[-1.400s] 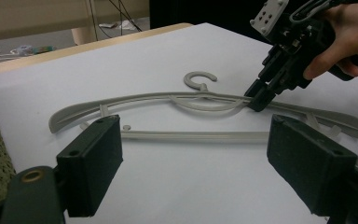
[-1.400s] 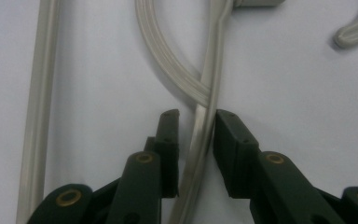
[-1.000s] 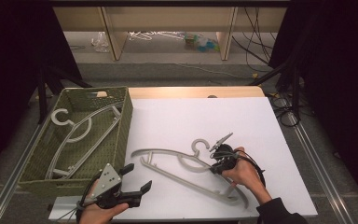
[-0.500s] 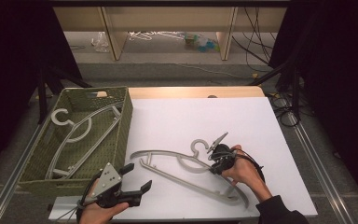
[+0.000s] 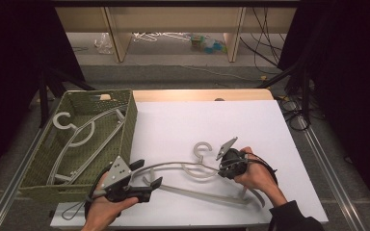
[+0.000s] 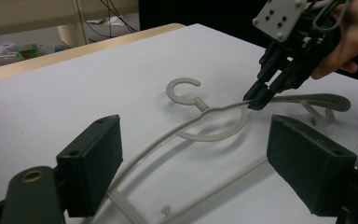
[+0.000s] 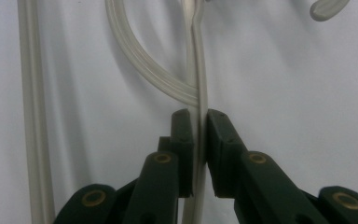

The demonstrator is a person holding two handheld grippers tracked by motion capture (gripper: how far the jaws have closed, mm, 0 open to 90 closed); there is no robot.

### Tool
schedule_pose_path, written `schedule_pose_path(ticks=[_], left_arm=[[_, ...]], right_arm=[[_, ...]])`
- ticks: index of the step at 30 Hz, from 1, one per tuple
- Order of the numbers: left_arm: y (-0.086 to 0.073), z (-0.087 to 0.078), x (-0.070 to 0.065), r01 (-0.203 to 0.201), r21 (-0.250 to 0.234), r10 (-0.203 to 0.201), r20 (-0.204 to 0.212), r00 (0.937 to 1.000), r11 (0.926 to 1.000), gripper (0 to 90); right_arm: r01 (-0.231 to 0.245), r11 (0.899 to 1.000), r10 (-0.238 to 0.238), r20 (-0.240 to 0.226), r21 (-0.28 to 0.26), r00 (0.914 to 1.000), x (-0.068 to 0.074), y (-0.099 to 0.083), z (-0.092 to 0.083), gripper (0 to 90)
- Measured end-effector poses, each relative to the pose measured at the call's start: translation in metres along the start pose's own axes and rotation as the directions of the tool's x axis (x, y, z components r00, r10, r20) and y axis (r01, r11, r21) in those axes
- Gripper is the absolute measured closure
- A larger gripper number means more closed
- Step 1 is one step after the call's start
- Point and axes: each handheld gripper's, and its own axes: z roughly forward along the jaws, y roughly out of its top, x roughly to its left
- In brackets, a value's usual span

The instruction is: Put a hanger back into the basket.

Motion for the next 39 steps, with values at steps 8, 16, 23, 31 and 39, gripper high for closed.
schedule_pose_path(ticks=[8, 16, 23, 31, 39], left_arm=[[0.019, 0.045, 0.005, -0.043, 0.117, 0.035, 0.064, 0.9973, 0.9922, 21.8], [0.02, 0.082, 0.014, -0.023, 0.226, -0.008, 0.137, 0.9905, 0.9738, 27.0], [0.019, 0.09, 0.016, -0.051, 0.295, -0.009, 0.198, 0.9802, 0.954, 31.7], [0.016, 0.098, 0.01, -0.095, 0.338, 0.001, 0.268, 0.9635, 0.9365, 40.8], [0.013, 0.102, 0.006, -0.127, 0.355, 0.012, 0.31, 0.9506, 0.9262, 54.6]], right_arm=[[0.104, 0.994, -0.101, 0.07, -0.032, 0.9924, 0.014, 0.0, -0.026, 82.2], [0.2, 0.978, -0.193, 0.104, -0.055, 0.9756, 0.027, 0.006, -0.043, 82.2], [0.271, 0.961, -0.263, 0.109, -0.06, 0.9585, 0.038, 0.013, -0.048, 82.2], [0.32, 0.945, -0.312, 0.112, -0.063, 0.9436, 0.048, 0.019, -0.052, 82.2], [0.363, 0.929, -0.356, 0.108, -0.065, 0.9284, 0.054, 0.023, -0.052, 82.1]])
